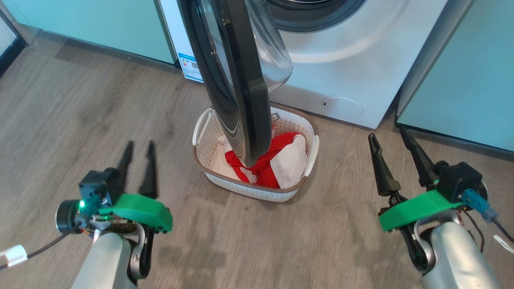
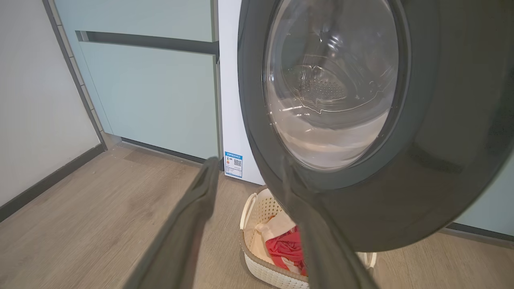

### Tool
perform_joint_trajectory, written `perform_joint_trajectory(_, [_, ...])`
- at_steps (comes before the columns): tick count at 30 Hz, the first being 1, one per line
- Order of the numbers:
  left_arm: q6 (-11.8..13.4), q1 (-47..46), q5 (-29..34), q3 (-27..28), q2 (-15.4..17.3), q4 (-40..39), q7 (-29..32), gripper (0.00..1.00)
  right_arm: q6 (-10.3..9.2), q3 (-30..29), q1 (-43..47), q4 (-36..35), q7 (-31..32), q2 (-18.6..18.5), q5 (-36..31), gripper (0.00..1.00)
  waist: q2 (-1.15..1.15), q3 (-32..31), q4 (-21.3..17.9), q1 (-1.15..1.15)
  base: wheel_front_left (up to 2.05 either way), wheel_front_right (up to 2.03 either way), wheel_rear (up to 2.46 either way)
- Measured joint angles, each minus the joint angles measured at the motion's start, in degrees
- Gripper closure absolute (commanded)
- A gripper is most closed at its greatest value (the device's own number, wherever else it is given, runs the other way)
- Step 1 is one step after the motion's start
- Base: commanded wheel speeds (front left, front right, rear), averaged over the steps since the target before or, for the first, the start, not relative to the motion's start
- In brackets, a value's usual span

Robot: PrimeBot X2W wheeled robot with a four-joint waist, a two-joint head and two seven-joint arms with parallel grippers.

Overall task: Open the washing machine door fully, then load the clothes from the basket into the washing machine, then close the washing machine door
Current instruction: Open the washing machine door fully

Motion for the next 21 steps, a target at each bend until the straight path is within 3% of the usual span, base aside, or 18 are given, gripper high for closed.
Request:
perform_joint_trajectory(13, [0.6, 0.0, -0.4, 0.0, 0.2, -0.7, 0.0, 1.0, 0.0, 0.0, 0.0, -0.1, 0.0, 0.1, 0.0, 0.0, 0.0, 0.3, 0.1, 0.0, 0.0, 0.0, 0.0])
perform_joint_trajectory(21, [2.1, -4.3, -0.3, 2.5, 1.6, -8.5, -1.2, 1.0, 0.0, 0.0, -0.1, -0.1, 0.0, 0.1, -0.5, 0.0, 0.0, 0.8, 0.4, 0.0, 0.0, 0.0, 0.0])
